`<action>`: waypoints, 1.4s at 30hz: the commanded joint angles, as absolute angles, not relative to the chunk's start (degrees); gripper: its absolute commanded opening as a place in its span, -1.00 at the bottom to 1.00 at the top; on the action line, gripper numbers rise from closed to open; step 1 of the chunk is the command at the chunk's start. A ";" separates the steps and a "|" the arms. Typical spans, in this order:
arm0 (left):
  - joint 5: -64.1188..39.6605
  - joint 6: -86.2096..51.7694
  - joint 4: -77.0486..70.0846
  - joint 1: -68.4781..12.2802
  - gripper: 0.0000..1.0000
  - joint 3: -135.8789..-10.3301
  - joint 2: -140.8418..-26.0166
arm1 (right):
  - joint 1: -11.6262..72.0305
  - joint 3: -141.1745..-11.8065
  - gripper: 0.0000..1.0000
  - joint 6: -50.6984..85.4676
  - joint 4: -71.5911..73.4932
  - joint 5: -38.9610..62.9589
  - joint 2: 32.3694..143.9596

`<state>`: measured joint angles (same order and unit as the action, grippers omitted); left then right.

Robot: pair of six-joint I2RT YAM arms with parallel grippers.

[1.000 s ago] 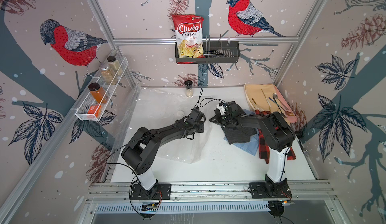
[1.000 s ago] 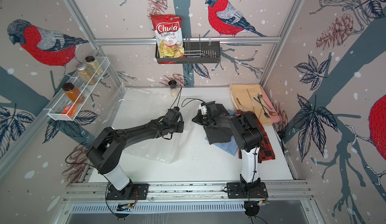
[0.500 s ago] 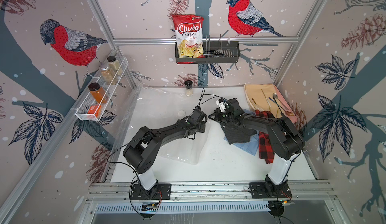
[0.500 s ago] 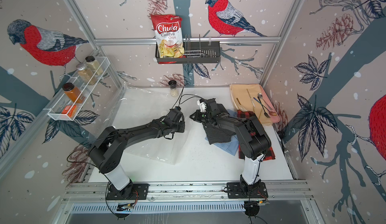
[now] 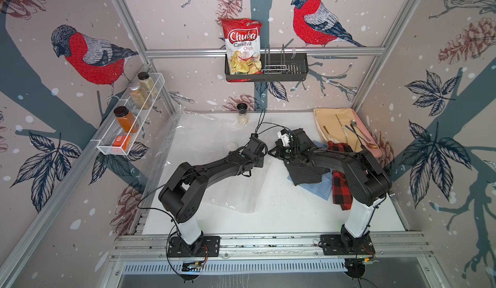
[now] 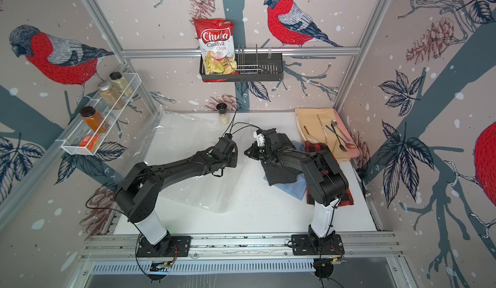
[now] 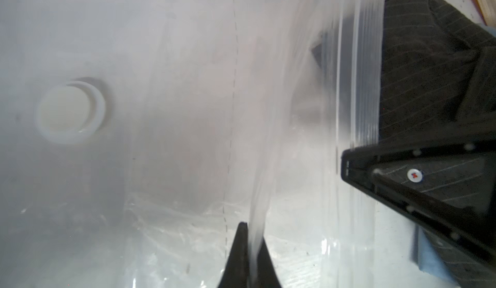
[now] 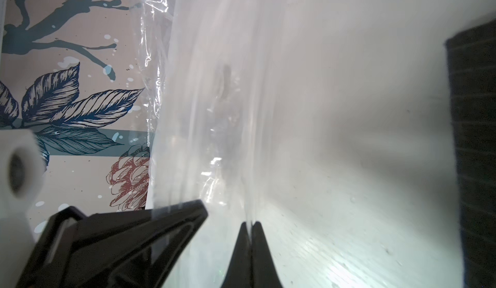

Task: Place the folded shirt into the vacuum bag
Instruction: Open the vacuum bag at the center of the board, then pick up the shirt from the center of the board.

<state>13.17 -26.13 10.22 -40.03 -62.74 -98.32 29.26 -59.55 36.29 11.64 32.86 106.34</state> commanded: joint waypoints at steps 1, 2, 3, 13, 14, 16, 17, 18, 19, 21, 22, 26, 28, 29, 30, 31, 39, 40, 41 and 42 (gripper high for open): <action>20.95 -25.61 13.01 -40.17 -1.00 -62.93 -96.13 | 28.58 -58.94 -0.96 36.04 10.77 31.02 106.26; 22.64 -25.65 13.91 -40.17 -1.00 -62.93 -95.47 | 28.40 -58.81 -0.96 36.04 10.63 30.77 106.33; 24.73 -25.65 15.09 -40.17 -1.00 -63.00 -94.65 | 28.23 -58.71 -0.97 35.96 10.18 30.28 106.35; 38.40 -25.14 21.98 -39.52 -1.00 -64.56 -88.87 | 27.83 -58.44 -0.93 35.51 8.83 27.94 106.71; 38.17 -24.96 21.75 -39.38 -1.00 -64.53 -88.77 | 27.97 -58.53 -0.89 35.43 9.00 28.31 106.55; 37.02 -24.27 20.93 -39.04 -1.00 -64.51 -89.15 | 28.29 -58.32 -0.75 35.33 10.05 29.10 105.47; 36.40 -23.97 20.56 -38.86 -1.00 -64.59 -89.52 | 28.44 -58.20 -0.67 35.27 10.26 29.09 104.78; 35.55 -23.60 20.21 -38.76 -1.00 -64.72 -90.01 | 28.48 -57.98 -0.51 35.08 10.41 29.09 103.92; 34.87 -23.15 19.90 -38.67 -1.00 -64.85 -90.62 | 28.39 -57.69 -0.36 34.92 10.48 28.94 102.95; 33.67 -22.39 19.10 -38.63 -1.00 -65.09 -91.66 | 28.01 -57.08 -0.19 34.51 10.09 28.41 101.04; 33.05 -22.00 18.80 -38.58 -1.00 -65.17 -92.20 | 27.56 -56.71 -0.10 34.38 9.90 28.23 100.01; 30.96 -21.20 17.60 -38.33 -1.00 -65.61 -94.11 | 25.35 -55.21 0.09 33.39 8.77 27.05 96.42; 29.44 -20.94 16.70 -37.98 -1.00 -65.52 -94.97 | 24.00 -55.27 0.10 32.34 7.56 26.05 95.72; 28.60 -20.84 16.34 -37.73 -1.00 -65.62 -95.35 | 23.51 -55.66 0.10 31.73 6.98 25.68 95.84; 27.59 -20.68 15.84 -37.47 -1.00 -65.59 -95.81 | 23.07 -56.46 0.10 30.84 5.80 24.99 96.25; 26.45 -20.51 15.35 -37.23 -1.00 -65.70 -96.19 | 22.94 -57.51 0.10 29.71 4.66 23.79 96.86; 18.19 -20.38 12.53 -35.47 -1.00 -66.16 -99.12 | 26.24 -69.02 0.03 20.83 -5.39 7.79 105.29; 17.13 -20.39 12.32 -35.26 -1.00 -66.29 -99.57 | 27.03 -70.52 0.02 19.87 -6.45 5.68 106.52; 16.38 -20.32 12.11 -35.09 -1.00 -66.44 -100.06 | 27.55 -71.88 0.01 19.12 -7.41 3.90 107.62; 15.93 -20.47 12.17 -34.98 -1.00 -66.70 -100.60 | 28.21 -73.42 0.00 18.34 -8.22 2.22 108.85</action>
<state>19.53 -20.97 13.96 -35.35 -66.02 -99.72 27.16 -70.85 22.65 -3.90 10.52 107.07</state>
